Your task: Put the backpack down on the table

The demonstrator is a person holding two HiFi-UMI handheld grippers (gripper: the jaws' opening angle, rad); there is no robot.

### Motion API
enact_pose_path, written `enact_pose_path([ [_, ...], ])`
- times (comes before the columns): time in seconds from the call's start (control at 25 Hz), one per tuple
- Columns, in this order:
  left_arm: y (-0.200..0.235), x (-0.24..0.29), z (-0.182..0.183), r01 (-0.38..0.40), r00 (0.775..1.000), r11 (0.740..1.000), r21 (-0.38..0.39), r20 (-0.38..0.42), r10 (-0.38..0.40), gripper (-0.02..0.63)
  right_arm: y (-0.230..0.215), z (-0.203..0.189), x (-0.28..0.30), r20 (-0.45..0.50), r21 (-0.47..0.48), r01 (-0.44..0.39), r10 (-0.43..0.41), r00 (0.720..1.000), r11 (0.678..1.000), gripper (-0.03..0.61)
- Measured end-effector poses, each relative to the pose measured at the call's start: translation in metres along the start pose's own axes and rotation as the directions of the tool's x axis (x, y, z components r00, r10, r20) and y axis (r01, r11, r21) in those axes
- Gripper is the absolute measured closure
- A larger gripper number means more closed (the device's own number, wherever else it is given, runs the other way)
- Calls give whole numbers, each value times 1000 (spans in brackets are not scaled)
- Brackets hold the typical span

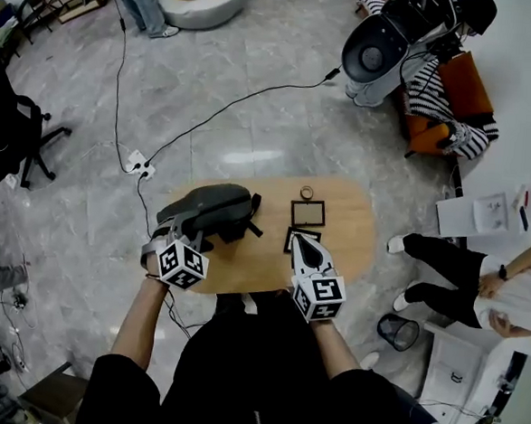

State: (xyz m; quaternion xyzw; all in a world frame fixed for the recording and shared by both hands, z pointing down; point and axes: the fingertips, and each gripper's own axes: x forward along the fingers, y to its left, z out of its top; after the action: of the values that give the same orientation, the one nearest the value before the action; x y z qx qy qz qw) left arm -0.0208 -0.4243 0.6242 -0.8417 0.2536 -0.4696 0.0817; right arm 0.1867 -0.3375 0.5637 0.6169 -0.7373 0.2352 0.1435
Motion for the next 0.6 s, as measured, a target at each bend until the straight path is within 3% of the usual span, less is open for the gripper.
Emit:
enact_pose_path([
  [0.28,-14,-6,-4,-90,996,996,-3,19,90,583,16,-19,-7,-25,3,-32,32,999,999,568],
  [0.6,-10,-11,-6,-227,972,974,-10,63,227,549,23,-25,-16,-22,-7,-33,33,999,999,568],
])
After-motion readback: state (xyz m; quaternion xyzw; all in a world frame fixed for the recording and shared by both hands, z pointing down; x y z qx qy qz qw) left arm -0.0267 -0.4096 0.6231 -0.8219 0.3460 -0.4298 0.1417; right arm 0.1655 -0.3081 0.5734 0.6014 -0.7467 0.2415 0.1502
